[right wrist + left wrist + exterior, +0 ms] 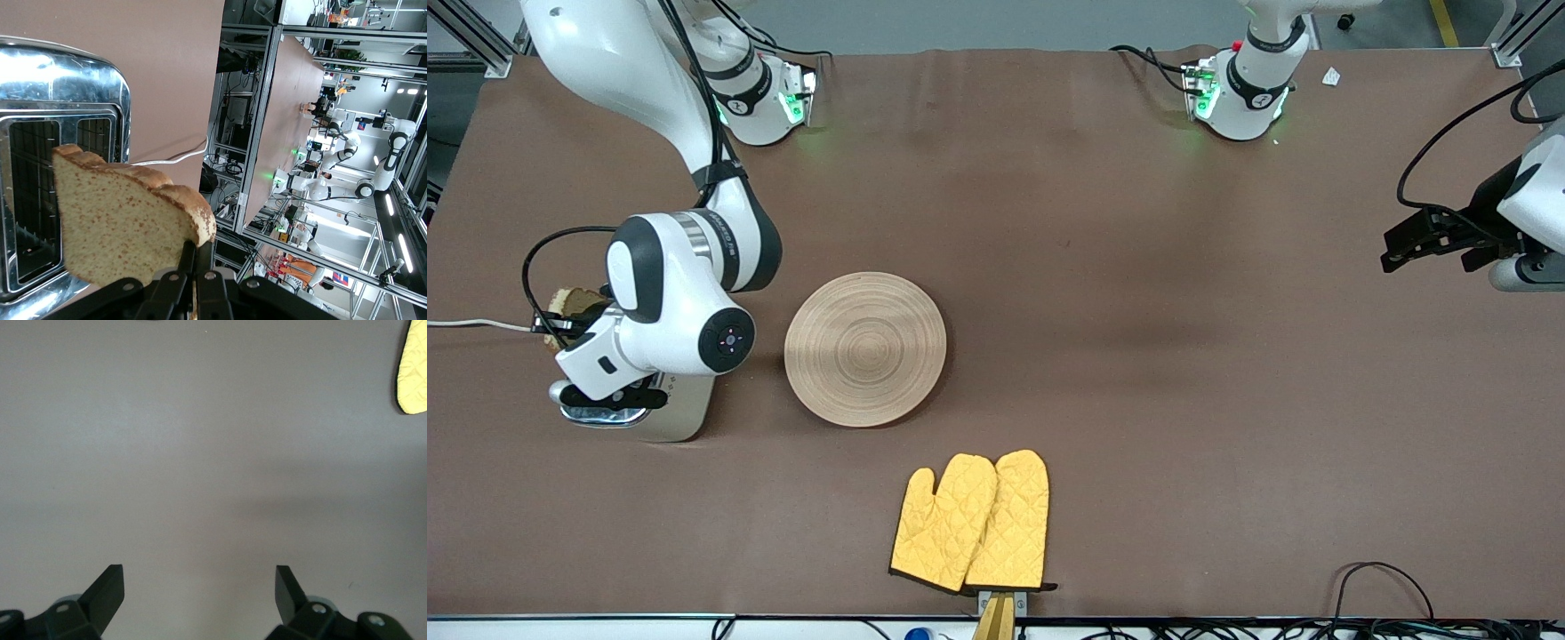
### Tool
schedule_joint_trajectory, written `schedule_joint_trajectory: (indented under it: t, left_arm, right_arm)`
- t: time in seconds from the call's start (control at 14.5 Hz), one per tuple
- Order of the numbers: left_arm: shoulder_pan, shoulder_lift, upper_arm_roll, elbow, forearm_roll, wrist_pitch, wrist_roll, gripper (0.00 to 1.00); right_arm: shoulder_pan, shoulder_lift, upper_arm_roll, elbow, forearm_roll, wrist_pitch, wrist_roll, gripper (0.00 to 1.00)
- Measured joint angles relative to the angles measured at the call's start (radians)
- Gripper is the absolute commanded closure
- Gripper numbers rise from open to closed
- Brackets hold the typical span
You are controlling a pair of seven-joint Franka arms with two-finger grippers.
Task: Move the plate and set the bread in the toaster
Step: 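Lower the bread slice into the toaster slot with the right gripper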
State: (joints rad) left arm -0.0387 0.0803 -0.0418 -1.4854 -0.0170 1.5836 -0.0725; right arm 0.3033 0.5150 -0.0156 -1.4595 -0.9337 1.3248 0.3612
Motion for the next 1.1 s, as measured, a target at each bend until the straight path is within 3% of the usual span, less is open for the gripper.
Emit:
schedule_joint_trajectory:
  t: [1.1]
  left_arm:
    - [0.000, 0.000, 0.000, 0.000, 0.000, 0.000, 0.000, 0.00]
  right_arm:
    - [0.023, 0.073, 0.013, 0.092, 0.014, -0.080, 0.000, 1.00]
